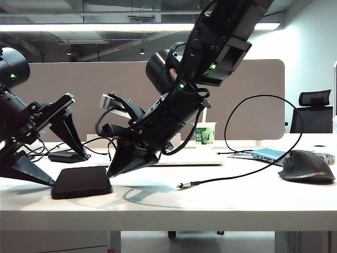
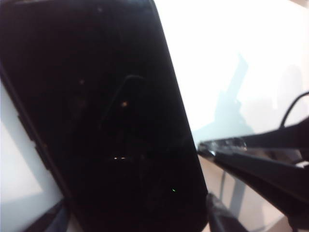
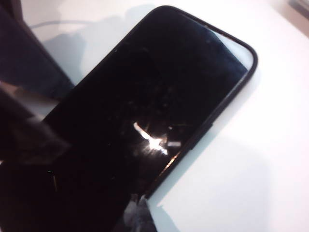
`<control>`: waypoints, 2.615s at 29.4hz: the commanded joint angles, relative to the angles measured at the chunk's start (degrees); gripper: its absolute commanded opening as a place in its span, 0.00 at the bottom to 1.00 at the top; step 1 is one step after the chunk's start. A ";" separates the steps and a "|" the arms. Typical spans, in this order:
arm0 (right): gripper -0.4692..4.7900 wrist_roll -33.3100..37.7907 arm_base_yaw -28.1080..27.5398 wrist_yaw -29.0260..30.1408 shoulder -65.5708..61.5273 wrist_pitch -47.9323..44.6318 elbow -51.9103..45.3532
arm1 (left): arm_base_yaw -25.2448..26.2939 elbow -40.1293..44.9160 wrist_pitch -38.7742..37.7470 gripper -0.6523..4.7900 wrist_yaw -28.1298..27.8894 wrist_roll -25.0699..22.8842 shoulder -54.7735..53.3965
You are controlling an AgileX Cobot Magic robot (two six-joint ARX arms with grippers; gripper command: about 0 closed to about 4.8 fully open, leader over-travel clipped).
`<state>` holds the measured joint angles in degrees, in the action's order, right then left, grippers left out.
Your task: Pick up the black phone, pick up the charger plug, insert the charger plug into the phone's charging port, and finally place the connected phone back on the desk.
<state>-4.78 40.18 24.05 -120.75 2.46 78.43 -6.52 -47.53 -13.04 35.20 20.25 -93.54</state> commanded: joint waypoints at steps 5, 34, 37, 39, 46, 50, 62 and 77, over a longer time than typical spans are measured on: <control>0.09 0.04 0.13 0.52 -0.11 -0.57 0.39 | 0.00 0.15 3.52 0.80 3.63 -0.04 -1.68; 0.09 -1.27 0.59 1.73 -2.84 -2.89 0.55 | 0.00 0.15 6.80 0.79 12.11 -0.31 -1.97; 0.09 -1.27 0.50 1.57 -2.84 -3.13 0.55 | 0.00 0.15 8.02 0.78 13.42 -0.31 -1.97; 0.09 -1.27 0.50 1.55 -2.84 -2.93 0.55 | 0.00 0.15 7.91 0.78 12.00 -0.28 -1.97; 0.09 -1.27 0.46 1.57 -2.82 -2.67 0.55 | 0.00 0.15 5.40 0.32 6.93 -0.28 -1.97; 0.09 -1.25 0.44 1.57 -2.73 -2.67 0.55 | 0.00 0.15 5.16 0.11 5.49 -0.31 -1.99; 0.09 -1.22 -3.69 1.40 13.77 12.44 0.55 | 0.00 -4.11 6.12 0.11 17.84 6.12 -1.77; 0.09 -6.97 -7.54 -0.15 40.11 12.39 0.55 | 0.00 -4.66 36.87 0.11 30.45 -8.02 18.47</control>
<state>-8.91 32.64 24.01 -81.76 15.40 78.89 -6.59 -51.72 18.57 64.07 13.04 -76.34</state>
